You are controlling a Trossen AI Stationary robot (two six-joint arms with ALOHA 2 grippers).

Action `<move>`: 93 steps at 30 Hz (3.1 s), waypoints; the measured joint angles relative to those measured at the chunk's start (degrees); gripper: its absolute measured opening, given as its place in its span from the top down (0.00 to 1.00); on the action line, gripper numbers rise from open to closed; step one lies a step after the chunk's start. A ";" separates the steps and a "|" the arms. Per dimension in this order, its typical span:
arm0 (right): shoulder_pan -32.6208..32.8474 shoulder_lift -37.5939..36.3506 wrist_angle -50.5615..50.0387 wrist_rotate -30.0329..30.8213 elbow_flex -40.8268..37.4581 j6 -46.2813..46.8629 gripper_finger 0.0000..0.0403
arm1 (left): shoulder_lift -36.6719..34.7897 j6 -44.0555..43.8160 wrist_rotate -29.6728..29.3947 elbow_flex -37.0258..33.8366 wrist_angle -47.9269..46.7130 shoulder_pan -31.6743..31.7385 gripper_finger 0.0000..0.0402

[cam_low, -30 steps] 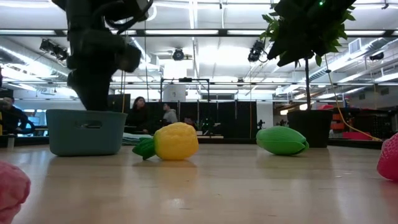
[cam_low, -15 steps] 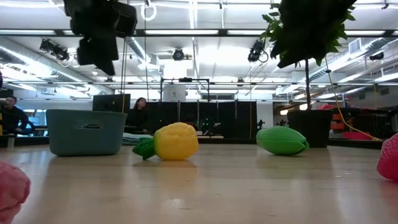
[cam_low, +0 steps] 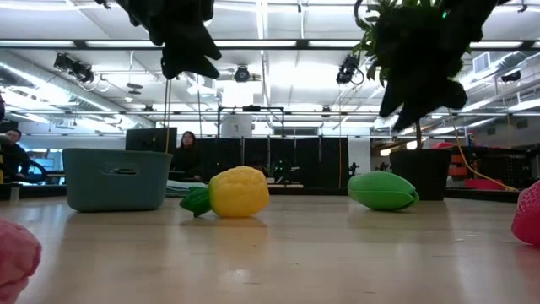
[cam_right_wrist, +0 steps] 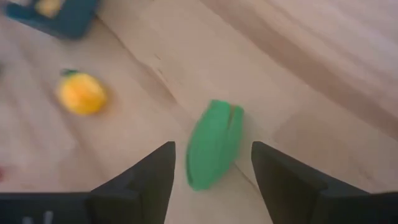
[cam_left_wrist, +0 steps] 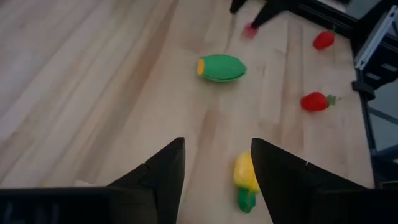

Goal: Pick and placing Produce into tupperware
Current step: Put the corn into the blue bin

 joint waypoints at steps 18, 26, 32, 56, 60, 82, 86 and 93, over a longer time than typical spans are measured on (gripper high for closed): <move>-3.50 8.97 4.06 -6.85 0.00 2.10 0.37 | 0.02 3.15 0.02 0.00 0.03 1.76 0.54; -3.54 12.38 7.90 -7.11 0.00 2.23 0.31 | 0.02 5.00 0.03 0.00 0.03 1.76 0.56; -3.54 16.61 8.70 -7.17 0.00 3.59 0.31 | 0.02 5.11 0.03 0.00 0.05 1.76 0.56; -3.55 20.09 15.63 -8.64 -0.02 0.11 0.41 | 0.02 6.14 0.03 0.00 0.07 1.76 0.57; -3.56 20.07 16.29 -9.67 -0.02 -0.04 0.48 | 0.02 5.97 0.03 0.00 0.36 1.76 0.57; -10.75 20.86 22.50 -9.24 28.72 -35.30 0.44 | -6.82 11.13 -1.30 26.30 -9.84 4.65 0.57; -11.27 24.99 22.10 -9.38 35.37 -39.84 0.44 | -6.75 11.17 -1.30 34.12 -13.57 6.27 0.57; -11.63 36.99 21.92 -12.18 43.73 -41.95 0.45 | -6.72 11.19 -1.30 44.14 -19.89 8.83 0.57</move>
